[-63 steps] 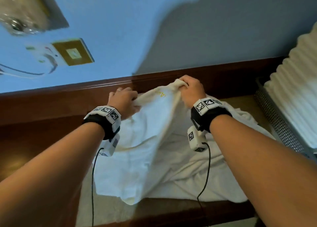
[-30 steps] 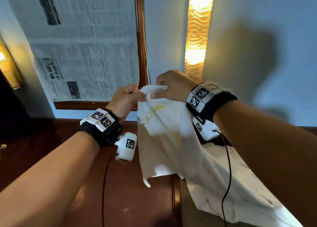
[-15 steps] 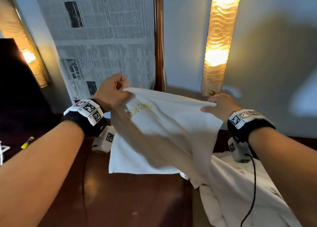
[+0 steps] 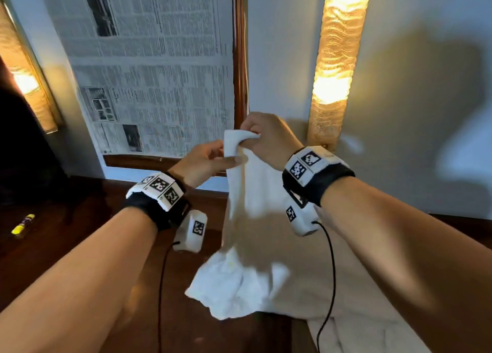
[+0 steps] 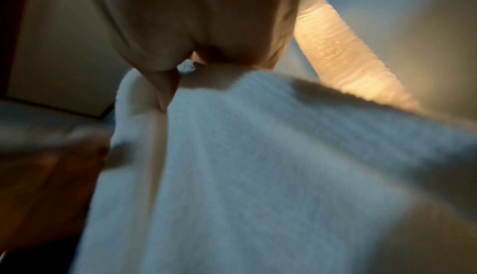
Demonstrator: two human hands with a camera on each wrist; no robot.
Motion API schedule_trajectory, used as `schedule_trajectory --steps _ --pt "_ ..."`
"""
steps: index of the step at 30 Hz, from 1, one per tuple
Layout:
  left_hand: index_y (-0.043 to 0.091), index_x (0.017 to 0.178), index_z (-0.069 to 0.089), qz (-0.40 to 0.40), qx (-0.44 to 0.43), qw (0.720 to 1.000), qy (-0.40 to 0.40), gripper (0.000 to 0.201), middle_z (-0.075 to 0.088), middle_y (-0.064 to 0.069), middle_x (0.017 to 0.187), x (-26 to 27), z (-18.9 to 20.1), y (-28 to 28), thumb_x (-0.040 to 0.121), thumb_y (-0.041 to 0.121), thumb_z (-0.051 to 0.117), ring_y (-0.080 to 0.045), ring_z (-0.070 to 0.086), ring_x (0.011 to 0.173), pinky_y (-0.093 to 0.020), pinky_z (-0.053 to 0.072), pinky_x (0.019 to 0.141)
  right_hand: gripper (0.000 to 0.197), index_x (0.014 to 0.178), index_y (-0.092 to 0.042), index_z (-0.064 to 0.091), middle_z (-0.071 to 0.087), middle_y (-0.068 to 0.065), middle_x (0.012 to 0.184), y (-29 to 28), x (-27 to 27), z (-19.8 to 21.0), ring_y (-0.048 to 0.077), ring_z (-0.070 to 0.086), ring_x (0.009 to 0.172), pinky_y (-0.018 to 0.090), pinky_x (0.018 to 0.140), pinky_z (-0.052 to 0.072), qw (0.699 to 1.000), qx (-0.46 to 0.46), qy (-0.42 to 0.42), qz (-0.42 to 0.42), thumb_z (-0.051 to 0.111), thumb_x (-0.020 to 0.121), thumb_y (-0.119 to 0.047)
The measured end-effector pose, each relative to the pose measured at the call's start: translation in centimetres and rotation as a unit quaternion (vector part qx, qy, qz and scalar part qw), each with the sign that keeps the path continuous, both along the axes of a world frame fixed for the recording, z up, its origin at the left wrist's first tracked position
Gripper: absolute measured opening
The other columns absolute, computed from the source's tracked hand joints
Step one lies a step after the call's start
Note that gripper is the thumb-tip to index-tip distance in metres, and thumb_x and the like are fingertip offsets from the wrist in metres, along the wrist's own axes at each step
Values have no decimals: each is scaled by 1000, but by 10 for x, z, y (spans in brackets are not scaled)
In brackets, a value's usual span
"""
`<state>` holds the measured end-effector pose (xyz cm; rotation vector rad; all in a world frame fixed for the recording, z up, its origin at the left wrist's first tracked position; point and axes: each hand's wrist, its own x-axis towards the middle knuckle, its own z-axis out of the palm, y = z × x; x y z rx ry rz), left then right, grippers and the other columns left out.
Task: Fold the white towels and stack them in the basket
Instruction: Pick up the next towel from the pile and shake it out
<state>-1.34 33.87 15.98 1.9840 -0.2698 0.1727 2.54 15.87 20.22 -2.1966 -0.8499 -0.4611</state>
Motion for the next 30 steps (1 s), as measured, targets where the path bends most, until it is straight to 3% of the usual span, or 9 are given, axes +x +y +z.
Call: schedule_trajectory --steps 3,5,7,9,15,19,23,26,30 --pt "-1 89 71 38 -34 996 -68 30 61 -23 70 -1 3 8 89 28 75 -20 52 64 -28 39 62 13 85 -19 65 67 -3 85 16 -7 -3 16 63 83 24 70 46 1000 -11 3 -8 75 81 -12" --pt "-10 87 67 59 -19 992 -106 49 61 -37 78 -2 3 24 86 38 71 -36 53 60 -38 42 62 13 81 -16 64 64 -5 76 22 -9 -3 11 59 73 19 64 41 1000 -7 -8 -16 77 82 -17" --pt "-3 91 73 57 12 989 -134 37 67 -34 85 -10 11 41 91 33 64 -50 62 71 -47 50 62 23 73 -12 62 56 -4 65 26 -13 -10 7 49 60 18 56 34 999 -39 -12 -23 76 86 -26" --pt "5 89 78 63 39 984 -161 27 73 -25 85 -21 20 63 89 24 59 -47 67 82 -57 56 68 40 60 -17 50 44 -4 57 26 -16 -29 8 41 54 25 53 29 994 -99 -1 -55 70 91 -34" --pt "31 76 79 124 63 975 -173 31 75 -14 85 -48 23 162 99 17 63 -21 68 77 -37 56 71 23 81 -9 73 68 17 78 -33 -26 -107 33 63 74 31 64 37 959 -93 49 -263 63 92 -27" --pt "21 65 69 101 25 984 -144 37 64 -2 64 -56 22 189 101 19 59 -12 55 59 -29 46 58 16 97 -16 75 70 22 100 -27 -52 -94 42 62 91 34 72 40 924 -65 74 -369 60 92 -17" --pt "1 87 71 -3 22 990 -140 32 69 -14 83 -53 21 174 98 28 60 -18 59 75 -35 44 71 23 95 -9 74 70 17 93 37 -74 -55 37 61 90 28 68 37 949 8 -10 -316 55 84 -1" --pt "19 102 76 -99 -14 988 -118 18 75 -6 108 -60 15 148 101 22 58 -17 67 101 -36 52 88 13 86 -8 74 65 3 75 88 -97 -26 19 57 70 13 56 33 973 27 -55 -222 61 86 -5" --pt "14 92 72 -122 -36 988 -83 23 71 0 89 -67 -4 109 103 21 54 -12 66 85 -34 53 87 13 77 -10 73 60 -3 66 113 -117 -5 14 56 62 23 60 38 979 4 -91 -185 70 85 -18"
